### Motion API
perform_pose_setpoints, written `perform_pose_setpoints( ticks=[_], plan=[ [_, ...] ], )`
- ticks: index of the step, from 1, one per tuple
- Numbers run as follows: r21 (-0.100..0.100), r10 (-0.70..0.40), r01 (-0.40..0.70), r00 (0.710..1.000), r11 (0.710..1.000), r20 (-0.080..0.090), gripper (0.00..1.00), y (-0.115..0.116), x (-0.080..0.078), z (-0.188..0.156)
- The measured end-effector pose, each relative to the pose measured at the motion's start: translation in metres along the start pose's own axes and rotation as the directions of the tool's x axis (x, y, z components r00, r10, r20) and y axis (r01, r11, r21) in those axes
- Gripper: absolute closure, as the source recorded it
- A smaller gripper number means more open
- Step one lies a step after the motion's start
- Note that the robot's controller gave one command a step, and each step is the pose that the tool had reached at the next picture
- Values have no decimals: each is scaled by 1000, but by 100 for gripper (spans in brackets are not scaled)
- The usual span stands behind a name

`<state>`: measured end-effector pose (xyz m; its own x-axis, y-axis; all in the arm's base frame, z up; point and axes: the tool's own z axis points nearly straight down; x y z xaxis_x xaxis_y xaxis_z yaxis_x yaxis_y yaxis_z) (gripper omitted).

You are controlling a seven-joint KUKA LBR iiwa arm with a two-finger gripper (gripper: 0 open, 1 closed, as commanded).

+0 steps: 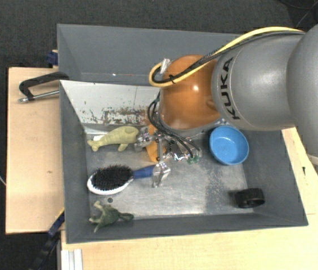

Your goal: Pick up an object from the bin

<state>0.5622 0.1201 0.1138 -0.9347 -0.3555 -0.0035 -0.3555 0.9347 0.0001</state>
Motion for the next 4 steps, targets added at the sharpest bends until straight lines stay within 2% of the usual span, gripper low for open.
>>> perform_pose_setpoints(
  ticks=[1,2,3,4],
  plan=[
    [-2,-1,1,1000,1000,3,0,8,7,42],
    [-1,1,0,1000,1000,2,0,8,5,40],
    [-2,0,0,1000,1000,2,100,9,5,39],
    [0,1,-1,1000,1000,6,100,9,2,-9]
  ],
)
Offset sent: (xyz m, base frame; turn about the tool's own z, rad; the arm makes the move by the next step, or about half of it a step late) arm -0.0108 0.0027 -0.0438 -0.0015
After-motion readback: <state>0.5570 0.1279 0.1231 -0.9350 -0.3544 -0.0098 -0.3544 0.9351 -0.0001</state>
